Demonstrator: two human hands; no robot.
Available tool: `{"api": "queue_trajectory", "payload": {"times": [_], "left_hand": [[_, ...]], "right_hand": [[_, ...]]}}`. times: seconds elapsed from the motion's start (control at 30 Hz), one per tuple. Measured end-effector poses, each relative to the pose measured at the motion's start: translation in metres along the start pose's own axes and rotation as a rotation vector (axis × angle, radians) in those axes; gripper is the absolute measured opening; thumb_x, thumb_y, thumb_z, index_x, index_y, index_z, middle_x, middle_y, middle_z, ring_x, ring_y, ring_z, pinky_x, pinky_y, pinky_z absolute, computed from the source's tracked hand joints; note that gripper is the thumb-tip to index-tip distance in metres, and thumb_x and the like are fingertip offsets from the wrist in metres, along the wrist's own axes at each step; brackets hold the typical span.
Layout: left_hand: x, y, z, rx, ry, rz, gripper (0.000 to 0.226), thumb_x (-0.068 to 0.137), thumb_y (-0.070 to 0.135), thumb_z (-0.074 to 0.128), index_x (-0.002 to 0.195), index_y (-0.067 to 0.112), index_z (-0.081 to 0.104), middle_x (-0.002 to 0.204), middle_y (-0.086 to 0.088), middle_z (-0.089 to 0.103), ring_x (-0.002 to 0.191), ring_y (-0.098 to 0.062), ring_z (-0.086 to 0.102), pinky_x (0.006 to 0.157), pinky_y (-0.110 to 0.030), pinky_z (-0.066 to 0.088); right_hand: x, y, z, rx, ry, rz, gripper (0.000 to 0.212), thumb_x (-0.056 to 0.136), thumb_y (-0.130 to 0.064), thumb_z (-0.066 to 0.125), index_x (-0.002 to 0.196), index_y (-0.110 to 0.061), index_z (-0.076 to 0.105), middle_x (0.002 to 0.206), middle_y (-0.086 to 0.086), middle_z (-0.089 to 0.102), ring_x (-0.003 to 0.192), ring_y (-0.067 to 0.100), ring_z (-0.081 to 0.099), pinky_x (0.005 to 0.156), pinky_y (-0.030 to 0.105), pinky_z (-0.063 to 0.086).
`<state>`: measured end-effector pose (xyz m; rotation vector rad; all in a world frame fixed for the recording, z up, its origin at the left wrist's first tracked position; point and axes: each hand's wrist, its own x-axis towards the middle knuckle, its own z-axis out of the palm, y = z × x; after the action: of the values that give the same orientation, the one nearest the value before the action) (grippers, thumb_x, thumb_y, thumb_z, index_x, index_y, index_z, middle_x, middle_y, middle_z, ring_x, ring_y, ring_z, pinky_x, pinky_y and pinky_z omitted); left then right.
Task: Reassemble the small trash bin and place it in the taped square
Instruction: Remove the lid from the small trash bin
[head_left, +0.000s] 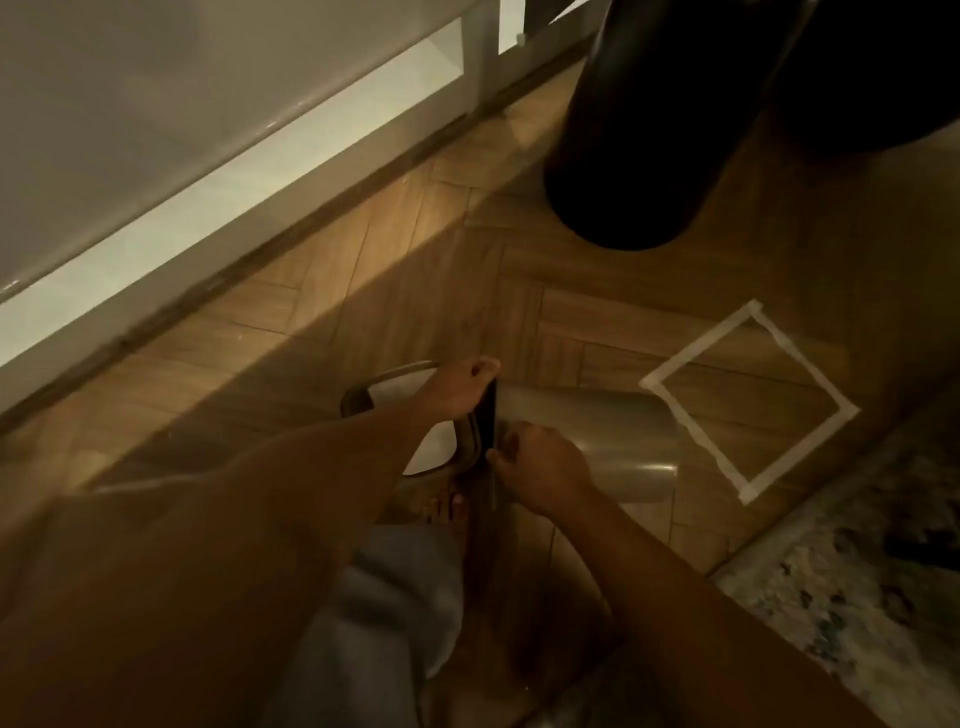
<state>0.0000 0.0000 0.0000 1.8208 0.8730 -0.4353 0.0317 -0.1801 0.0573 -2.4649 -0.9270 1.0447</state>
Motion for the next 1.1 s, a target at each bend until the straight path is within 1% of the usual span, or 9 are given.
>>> {"api": "queue_trajectory", "payload": {"times": [0.1,0.17,0.4,0.47,0.63,0.8,0.93,1.03,1.1], "left_hand": [[0.007,-0.012,0.003,-0.004,-0.012,-0.067,0.060,0.102,0.059,0.036,0.137,0.016,0.059,0.136,-0.010,0.062,0.125,-0.028,0.057,0.103,-0.039,0.043],[0.009,-0.019,0.010,-0.040,-0.017,-0.084,0.060,0.102,0.059,0.037,0.139,0.016,0.057,0.141,-0.010,0.059,0.129,-0.028,0.054,0.101,-0.035,0.040],[0.023,-0.013,0.025,-0.105,-0.035,-0.083,0.058,0.102,0.056,0.036,0.136,0.016,0.061,0.139,-0.012,0.059,0.129,-0.030,0.053,0.103,-0.039,0.038],[0.021,-0.007,0.027,-0.092,-0.061,-0.050,0.058,0.103,0.056,0.035,0.141,0.018,0.058,0.143,-0.012,0.057,0.132,-0.029,0.051,0.106,-0.039,0.037],[0.012,0.023,0.031,-0.079,-0.104,0.030,0.065,0.100,0.065,0.033,0.141,0.021,0.057,0.143,-0.009,0.057,0.131,-0.027,0.052,0.094,-0.030,0.032],[0.000,0.050,0.025,-0.012,-0.158,0.142,0.057,0.102,0.059,0.034,0.145,0.026,0.052,0.148,-0.003,0.054,0.130,-0.017,0.049,0.078,-0.013,0.031],[-0.010,0.064,0.020,0.013,-0.264,0.142,0.057,0.104,0.056,0.035,0.150,0.023,0.044,0.151,-0.004,0.050,0.137,-0.022,0.045,0.096,-0.024,0.030],[-0.021,0.070,0.018,0.097,-0.288,0.104,0.063,0.102,0.059,0.037,0.153,0.023,0.039,0.154,-0.006,0.046,0.140,-0.027,0.042,0.099,-0.031,0.030],[-0.028,0.075,0.019,0.156,-0.281,0.087,0.066,0.101,0.060,0.038,0.155,0.021,0.035,0.156,-0.008,0.043,0.141,-0.029,0.041,0.102,-0.033,0.031]], "right_hand": [[0.010,0.001,0.012,-0.041,-0.007,0.021,0.029,0.090,-0.054,0.065,0.082,-0.031,0.049,0.066,-0.016,0.043,0.059,0.003,0.043,0.048,0.023,0.025],[0.015,0.004,0.020,-0.046,-0.001,0.022,0.031,0.089,-0.056,0.065,0.079,-0.031,0.048,0.065,-0.015,0.043,0.057,0.004,0.042,0.047,0.023,0.025],[0.024,0.009,0.031,-0.105,0.026,0.061,0.028,0.090,-0.043,0.061,0.072,-0.029,0.044,0.074,-0.003,0.060,0.077,0.025,0.068,0.050,0.025,0.029],[0.019,0.011,0.026,-0.091,0.045,0.072,0.026,0.090,-0.041,0.061,0.074,-0.030,0.044,0.069,-0.007,0.054,0.077,0.025,0.068,0.049,0.024,0.027],[0.008,0.020,-0.004,-0.068,0.106,0.095,0.022,0.089,-0.038,0.061,0.075,-0.026,0.049,0.074,0.000,0.061,0.072,0.024,0.065,0.057,0.029,0.040],[-0.014,0.032,-0.042,-0.003,0.216,0.130,0.025,0.090,-0.036,0.063,0.070,-0.025,0.053,0.067,-0.005,0.059,0.061,0.015,0.060,0.049,0.026,0.040],[-0.034,0.046,-0.066,0.071,0.254,0.154,0.027,0.091,-0.037,0.066,0.069,-0.025,0.056,0.064,-0.004,0.064,0.059,0.012,0.066,0.053,0.032,0.053],[-0.054,0.058,-0.077,0.102,0.328,0.176,0.031,0.090,-0.036,0.068,0.065,-0.027,0.053,0.058,-0.006,0.060,0.054,0.008,0.059,0.049,0.025,0.042],[-0.066,0.067,-0.085,0.138,0.352,0.197,0.030,0.091,-0.035,0.068,0.066,-0.024,0.054,0.060,-0.004,0.061,0.056,0.010,0.060,0.051,0.027,0.043]]}}
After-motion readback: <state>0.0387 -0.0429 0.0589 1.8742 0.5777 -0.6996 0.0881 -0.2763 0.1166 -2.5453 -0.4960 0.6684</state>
